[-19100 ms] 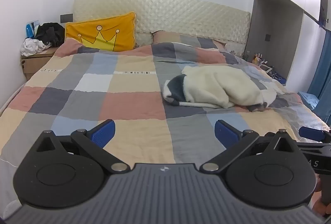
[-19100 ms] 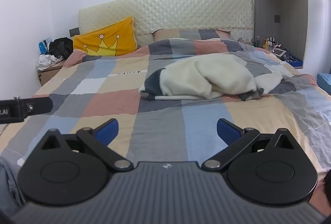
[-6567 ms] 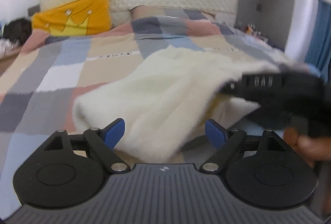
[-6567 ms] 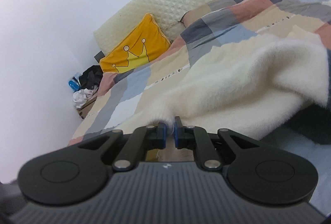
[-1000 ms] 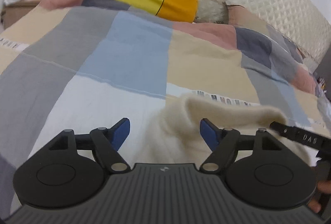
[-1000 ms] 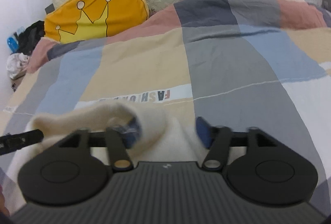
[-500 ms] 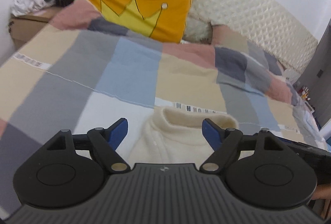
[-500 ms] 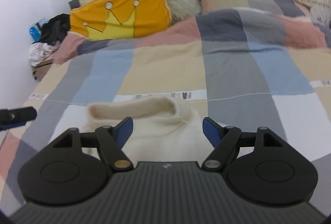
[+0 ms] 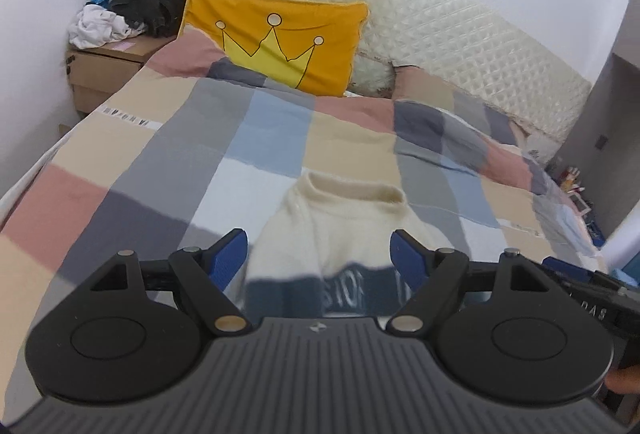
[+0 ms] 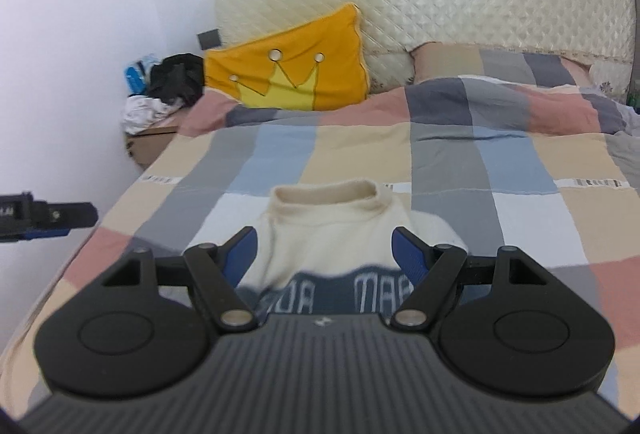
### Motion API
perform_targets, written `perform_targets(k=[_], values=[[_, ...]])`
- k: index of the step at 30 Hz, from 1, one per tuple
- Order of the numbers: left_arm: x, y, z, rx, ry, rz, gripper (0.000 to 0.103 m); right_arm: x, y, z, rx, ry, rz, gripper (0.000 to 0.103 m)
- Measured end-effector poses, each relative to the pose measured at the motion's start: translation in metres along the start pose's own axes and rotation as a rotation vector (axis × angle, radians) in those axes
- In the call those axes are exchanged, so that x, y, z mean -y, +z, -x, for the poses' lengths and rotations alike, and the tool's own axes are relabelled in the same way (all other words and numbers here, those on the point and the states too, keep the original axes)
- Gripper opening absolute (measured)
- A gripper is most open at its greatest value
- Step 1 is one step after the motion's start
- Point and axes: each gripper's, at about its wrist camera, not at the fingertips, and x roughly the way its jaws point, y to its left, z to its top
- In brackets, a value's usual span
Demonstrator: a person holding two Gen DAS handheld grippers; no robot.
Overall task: Fold large clothes
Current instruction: 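Lower the sweater flat onto the bed and open both tools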
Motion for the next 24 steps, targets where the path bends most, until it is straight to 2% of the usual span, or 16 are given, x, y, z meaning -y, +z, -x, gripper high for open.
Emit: perform_targets(k=[5,9,11,16,18,22,24], values=[[0.009,-0.044,0.054,-0.02,0.003,0.023,0.082,-0.012,-0.026,0.057,0.025,0.025,0.016,0.076],[0.013,-0.089,0.07,-0.116,-0.013,0.057,0.078,-0.022,-0.057,0.082,0.031,0.045,0.03,0.076],[0.015,-0.111,0.076,-0.133,-0.006,0.051,0.076,-0.025,-0.076,0.087,0.027,0.047,0.037,0.076],[0.012,-0.155,0.071,-0.212,0.012,0.057,0.064,-0.029,-0.123,0.08,-0.033,0.06,0.055,0.076],[0.004,-0.165,0.062,-0.243,0.012,0.073,0.055,-0.029,-0.138,0.073,-0.059,0.06,0.046,0.076],[-0.009,-0.189,0.043,-0.346,0.007,0.125,0.053,-0.024,-0.163,0.057,-0.097,0.075,0.007,0.076],[-0.007,-0.201,0.037,-0.36,0.022,0.076,0.053,-0.022,-0.176,0.048,-0.094,0.073,-0.001,0.076]])
